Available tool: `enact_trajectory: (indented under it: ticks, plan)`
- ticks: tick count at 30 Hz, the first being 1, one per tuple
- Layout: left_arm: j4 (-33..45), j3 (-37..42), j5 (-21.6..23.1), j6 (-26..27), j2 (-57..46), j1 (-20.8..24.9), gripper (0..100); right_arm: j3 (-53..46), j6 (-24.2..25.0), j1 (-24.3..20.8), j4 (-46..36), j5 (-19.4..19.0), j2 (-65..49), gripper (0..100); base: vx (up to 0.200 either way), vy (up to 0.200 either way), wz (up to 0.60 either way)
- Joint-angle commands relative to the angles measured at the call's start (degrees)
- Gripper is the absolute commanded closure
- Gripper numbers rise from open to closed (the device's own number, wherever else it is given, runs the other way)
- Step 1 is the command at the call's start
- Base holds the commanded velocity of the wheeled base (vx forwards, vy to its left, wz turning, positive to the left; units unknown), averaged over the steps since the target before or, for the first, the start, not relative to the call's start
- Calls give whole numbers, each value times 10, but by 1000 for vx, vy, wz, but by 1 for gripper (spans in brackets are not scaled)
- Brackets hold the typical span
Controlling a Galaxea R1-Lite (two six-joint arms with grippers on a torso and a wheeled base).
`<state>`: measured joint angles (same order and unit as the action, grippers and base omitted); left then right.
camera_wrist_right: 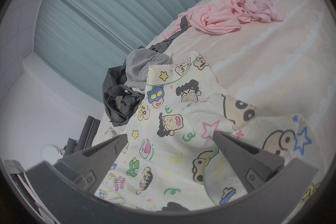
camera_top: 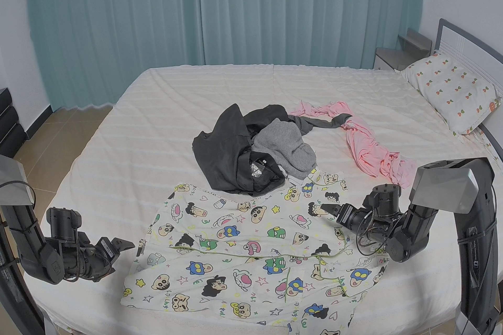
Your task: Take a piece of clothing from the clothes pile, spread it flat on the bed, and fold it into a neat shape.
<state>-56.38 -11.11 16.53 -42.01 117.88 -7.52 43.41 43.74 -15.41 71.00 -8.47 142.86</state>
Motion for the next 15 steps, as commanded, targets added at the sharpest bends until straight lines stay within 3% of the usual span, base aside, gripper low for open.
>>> enact_trajectory:
  ticks: [1,7,11,15]
  plan:
    - [-4,18,1,-3,-32,17,0,-94,30,-2,6,1,-101,0,0,0,0]
    - [-4,35,3,-4,-48,25,0,-218,21,-2,29,-9,-174,0,0,0,0]
    - [-4,42,3,-4,-44,25,0,-313,-64,0,90,-23,-168,0,-200,0,0]
    - [-4,51,3,-4,-44,25,0,-350,-88,0,144,-30,-155,0,-200,0,0]
